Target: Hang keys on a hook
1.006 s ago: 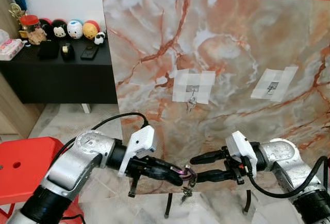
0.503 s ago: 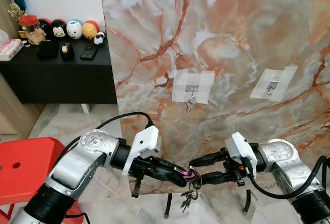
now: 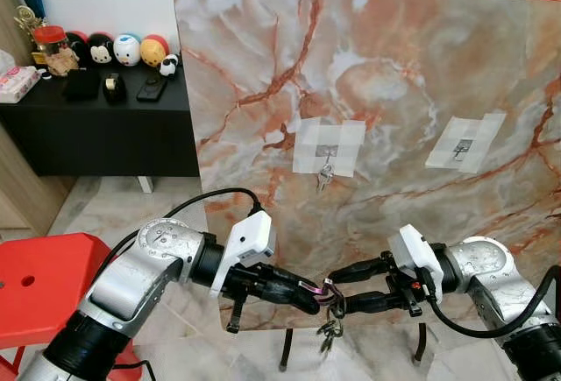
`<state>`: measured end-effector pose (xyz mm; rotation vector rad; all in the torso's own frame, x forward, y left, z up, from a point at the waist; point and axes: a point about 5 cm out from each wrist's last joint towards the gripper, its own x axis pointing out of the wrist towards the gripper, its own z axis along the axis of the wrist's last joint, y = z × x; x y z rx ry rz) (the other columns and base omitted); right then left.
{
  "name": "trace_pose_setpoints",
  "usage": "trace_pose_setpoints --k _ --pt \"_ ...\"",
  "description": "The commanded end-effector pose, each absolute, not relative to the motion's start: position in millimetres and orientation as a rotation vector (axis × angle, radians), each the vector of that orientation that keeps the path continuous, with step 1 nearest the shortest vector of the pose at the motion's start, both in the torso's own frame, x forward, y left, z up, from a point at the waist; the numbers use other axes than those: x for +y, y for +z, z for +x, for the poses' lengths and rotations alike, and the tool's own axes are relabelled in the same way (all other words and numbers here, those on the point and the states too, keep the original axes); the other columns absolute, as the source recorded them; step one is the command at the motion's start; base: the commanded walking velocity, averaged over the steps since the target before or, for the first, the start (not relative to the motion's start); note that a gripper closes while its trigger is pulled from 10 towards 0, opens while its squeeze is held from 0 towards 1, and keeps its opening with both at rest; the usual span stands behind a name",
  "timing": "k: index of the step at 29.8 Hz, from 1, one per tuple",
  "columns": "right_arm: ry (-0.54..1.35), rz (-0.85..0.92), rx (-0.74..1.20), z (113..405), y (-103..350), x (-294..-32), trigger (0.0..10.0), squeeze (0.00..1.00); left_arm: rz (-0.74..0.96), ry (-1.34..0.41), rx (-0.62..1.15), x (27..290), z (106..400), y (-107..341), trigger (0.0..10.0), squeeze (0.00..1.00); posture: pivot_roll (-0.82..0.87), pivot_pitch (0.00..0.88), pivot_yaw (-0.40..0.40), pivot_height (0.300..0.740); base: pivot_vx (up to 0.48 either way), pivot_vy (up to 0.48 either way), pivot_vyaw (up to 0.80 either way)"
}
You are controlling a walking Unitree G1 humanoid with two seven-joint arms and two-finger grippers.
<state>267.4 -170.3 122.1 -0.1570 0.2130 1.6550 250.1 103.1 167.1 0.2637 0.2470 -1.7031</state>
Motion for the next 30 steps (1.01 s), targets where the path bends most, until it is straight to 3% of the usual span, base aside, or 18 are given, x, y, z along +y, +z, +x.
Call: trace_pose_setpoints --k 1,30 --pt "1.656 -0.167 0.209 266.2 125.9 -176.7 10.0 0.00 0.289 -1.708 0.215 102.6 252.5 173.9 0.0 0.00 0.04 0.000 -0.111 0.740 0.000 0.000 0.00" --pt "1.692 -0.167 0.251 258.0 119.4 -171.9 10.0 0.00 0.330 -1.707 0.235 104.9 255.0 171.4 0.0 0.00 0.04 0.000 -0.111 0.740 0.000 0.000 0.00"
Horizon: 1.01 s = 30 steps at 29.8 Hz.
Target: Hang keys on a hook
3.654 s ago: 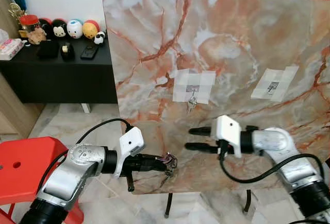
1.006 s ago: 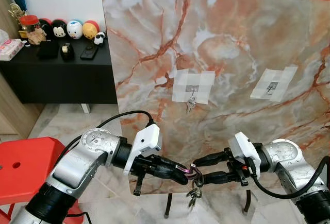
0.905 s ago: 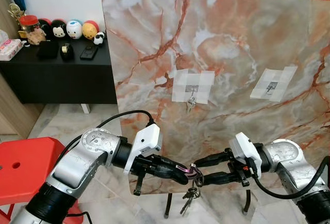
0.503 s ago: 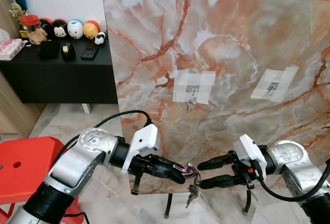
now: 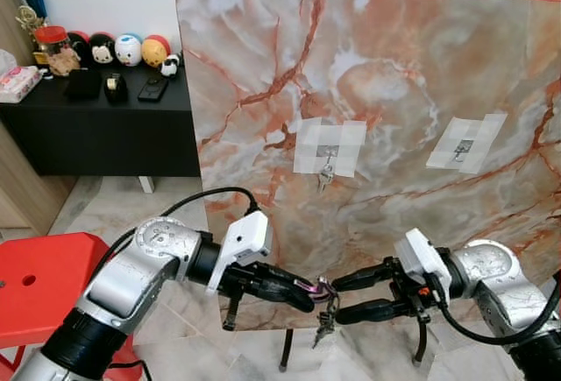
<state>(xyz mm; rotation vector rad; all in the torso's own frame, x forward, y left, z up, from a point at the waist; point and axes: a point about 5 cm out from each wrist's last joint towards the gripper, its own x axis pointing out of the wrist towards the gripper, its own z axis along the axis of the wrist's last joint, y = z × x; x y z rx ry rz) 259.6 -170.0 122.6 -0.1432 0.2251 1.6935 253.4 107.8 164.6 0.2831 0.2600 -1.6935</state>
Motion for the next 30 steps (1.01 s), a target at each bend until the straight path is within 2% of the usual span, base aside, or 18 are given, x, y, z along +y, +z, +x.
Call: trace_pose_setpoints --k 1,21,30 --pt "1.692 -0.174 0.258 257.7 118.4 -172.3 10.0 0.00 0.330 -1.707 0.235 104.8 255.0 171.4 0.0 0.00 0.04 0.000 -0.111 0.740 0.000 0.000 0.00" --pt "1.661 -0.183 0.245 262.8 116.7 -172.7 10.0 0.00 0.330 -1.725 0.235 105.3 253.7 173.0 0.0 0.00 0.04 0.000 -0.111 0.740 0.000 0.000 0.00" --pt "1.698 -0.172 0.226 259.2 125.1 -178.3 10.0 0.00 0.424 -1.779 0.272 113.7 247.7 169.4 0.0 0.00 0.04 0.000 -0.108 0.740 0.000 0.000 0.00"
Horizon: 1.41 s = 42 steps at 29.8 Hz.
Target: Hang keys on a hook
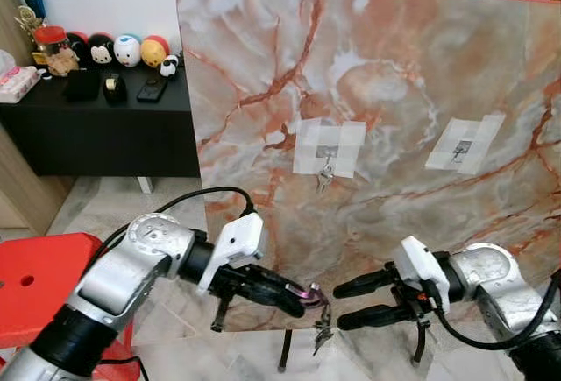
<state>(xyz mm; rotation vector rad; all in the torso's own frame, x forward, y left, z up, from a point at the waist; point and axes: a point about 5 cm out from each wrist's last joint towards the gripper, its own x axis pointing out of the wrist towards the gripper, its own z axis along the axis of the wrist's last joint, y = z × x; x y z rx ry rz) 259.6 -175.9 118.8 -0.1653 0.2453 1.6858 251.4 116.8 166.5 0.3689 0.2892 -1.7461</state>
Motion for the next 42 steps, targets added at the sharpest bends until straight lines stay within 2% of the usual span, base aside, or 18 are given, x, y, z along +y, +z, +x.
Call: trace_pose_setpoints --k 1,15,28,42 --pt "1.700 -0.173 0.226 258.9 125.0 -178.1 10.0 0.00 0.431 -1.773 0.274 114.2 248.6 169.5 0.0 0.00 0.04 0.000 -0.108 0.740 0.000 0.000 0.00" --pt "1.734 -0.166 0.227 251.5 121.0 -171.9 10.0 0.00 0.446 -1.710 0.224 116.1 260.2 182.1 0.0 0.00 0.05 0.000 -0.107 0.740 0.000 0.000 0.00" --pt "1.599 -0.319 0.205 255.7 112.4 -172.5 10.0 0.00 0.434 -1.651 0.165 111.5 274.8 195.0 0.0 0.00 0.04 0.000 -0.104 0.740 0.000 0.000 0.00" --pt "1.572 -0.298 0.121 260.5 117.0 -165.8 10.0 0.00 0.423 -1.637 0.138 107.7 279.0 200.3 0.0 0.00 0.05 0.000 -0.109 0.740 0.000 0.000 0.00"
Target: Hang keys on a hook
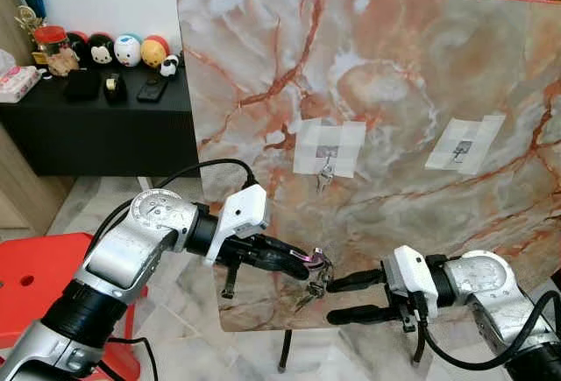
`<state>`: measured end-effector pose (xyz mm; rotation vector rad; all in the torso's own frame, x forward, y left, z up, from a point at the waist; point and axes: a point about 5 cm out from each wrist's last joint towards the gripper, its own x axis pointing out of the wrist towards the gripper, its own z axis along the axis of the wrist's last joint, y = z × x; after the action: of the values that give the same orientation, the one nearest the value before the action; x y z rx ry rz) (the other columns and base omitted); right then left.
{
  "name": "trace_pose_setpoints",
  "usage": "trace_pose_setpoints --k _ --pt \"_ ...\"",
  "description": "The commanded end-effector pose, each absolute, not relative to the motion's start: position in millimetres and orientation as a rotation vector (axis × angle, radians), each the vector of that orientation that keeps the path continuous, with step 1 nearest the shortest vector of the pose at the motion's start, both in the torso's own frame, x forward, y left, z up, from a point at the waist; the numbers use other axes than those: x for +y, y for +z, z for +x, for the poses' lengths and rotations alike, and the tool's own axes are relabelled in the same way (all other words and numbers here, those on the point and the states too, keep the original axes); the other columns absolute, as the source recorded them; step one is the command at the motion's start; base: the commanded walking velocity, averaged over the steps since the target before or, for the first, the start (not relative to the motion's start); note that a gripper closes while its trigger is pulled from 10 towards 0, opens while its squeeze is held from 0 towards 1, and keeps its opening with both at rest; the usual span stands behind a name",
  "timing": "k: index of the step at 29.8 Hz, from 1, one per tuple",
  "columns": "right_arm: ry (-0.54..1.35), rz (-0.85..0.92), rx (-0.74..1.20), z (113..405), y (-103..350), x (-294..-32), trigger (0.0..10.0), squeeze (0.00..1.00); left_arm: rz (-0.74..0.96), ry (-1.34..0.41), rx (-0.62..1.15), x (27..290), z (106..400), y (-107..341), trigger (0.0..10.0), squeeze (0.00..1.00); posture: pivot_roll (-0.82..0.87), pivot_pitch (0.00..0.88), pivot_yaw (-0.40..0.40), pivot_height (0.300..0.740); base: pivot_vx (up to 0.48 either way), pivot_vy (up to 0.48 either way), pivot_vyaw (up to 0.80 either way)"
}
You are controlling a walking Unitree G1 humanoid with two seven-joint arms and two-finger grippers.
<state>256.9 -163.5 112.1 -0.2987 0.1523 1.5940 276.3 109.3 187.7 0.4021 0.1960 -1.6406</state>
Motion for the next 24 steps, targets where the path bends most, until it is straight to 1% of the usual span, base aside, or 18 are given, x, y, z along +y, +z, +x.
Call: trace_pose_setpoints --k 1,12,18,24 --pt "1.568 -0.301 0.115 260.9 117.1 -165.1 10.0 0.00 0.422 -1.637 0.137 107.4 279.0 200.3 0.0 0.00 0.05 0.000 -0.109 0.740 0.000 0.000 0.00" --pt "1.521 -0.324 0.107 264.3 112.7 -162.1 10.0 0.00 0.415 -1.636 0.128 105.8 279.2 201.2 0.0 0.00 0.05 0.000 -0.111 0.740 0.000 0.000 0.00" --pt "1.437 -0.353 0.097 270.9 110.3 -165.4 10.0 0.00 0.415 -1.633 0.130 105.7 279.7 200.7 0.0 0.00 0.05 0.000 -0.112 0.740 0.000 0.000 0.00" --pt "1.433 -0.337 0.087 271.9 112.7 -166.2 10.0 0.00 0.411 -1.636 0.129 104.9 279.4 200.4 0.0 0.00 0.04 0.000 -0.113 0.740 0.000 0.000 0.00"
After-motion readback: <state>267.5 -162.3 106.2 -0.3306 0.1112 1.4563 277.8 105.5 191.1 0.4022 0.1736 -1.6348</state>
